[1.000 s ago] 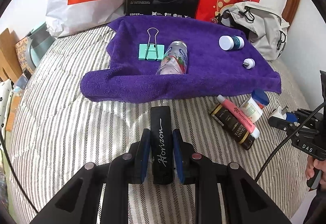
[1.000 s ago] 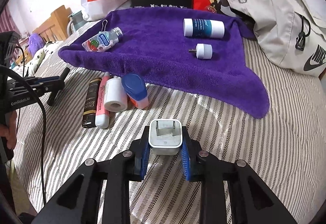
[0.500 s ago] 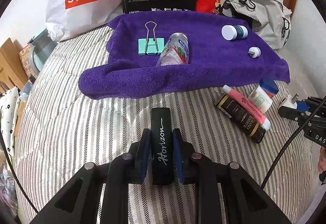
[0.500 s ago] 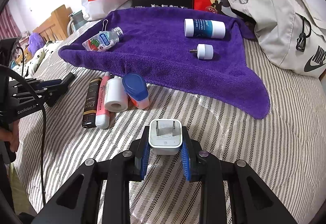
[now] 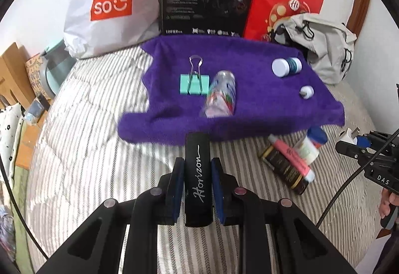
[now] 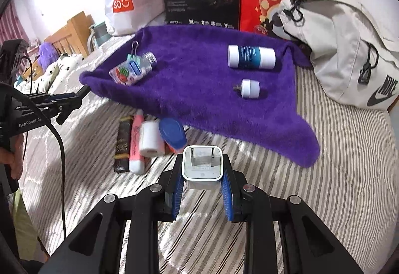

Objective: Organize rigid objects
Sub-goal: 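Carry the pen beside the green clip with the left gripper while the right sets the charger on the towel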

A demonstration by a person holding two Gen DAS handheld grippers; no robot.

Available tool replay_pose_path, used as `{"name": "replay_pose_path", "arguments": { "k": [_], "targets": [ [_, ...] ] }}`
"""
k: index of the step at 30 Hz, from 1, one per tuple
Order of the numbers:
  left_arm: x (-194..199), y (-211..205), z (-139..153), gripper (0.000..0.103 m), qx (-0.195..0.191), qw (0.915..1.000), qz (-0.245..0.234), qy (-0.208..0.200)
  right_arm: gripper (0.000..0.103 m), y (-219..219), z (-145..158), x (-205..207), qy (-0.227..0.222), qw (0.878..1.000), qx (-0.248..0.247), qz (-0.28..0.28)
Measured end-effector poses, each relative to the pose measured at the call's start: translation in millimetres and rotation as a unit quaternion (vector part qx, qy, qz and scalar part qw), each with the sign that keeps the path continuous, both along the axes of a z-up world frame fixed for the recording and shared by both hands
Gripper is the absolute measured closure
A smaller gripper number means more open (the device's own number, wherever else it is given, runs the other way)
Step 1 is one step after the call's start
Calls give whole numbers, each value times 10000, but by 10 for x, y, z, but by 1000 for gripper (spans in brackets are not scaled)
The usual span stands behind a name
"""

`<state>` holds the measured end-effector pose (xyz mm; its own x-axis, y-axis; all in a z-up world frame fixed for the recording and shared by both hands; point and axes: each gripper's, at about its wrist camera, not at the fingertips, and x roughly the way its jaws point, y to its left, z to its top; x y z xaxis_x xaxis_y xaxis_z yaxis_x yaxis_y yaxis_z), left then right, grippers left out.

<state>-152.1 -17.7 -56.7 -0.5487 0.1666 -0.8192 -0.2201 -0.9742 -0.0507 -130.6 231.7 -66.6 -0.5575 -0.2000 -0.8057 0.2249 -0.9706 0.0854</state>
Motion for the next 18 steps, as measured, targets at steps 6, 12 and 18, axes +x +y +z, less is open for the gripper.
{"name": "replay_pose_path", "arguments": {
  "k": [6,12,18],
  "targets": [
    [-150,-12,177,82,60,9999,-10,84,76,-39,146,-193,44,9999,-76,89],
    [-438,56,210,82,97,9999,-9,50,76,-62,247,-510,104,9998,-133,120],
    [-723,180,96,82,-7,9999,-32,-135,76,-100,170,-853,39,9998,-126,115]
  ]
}}
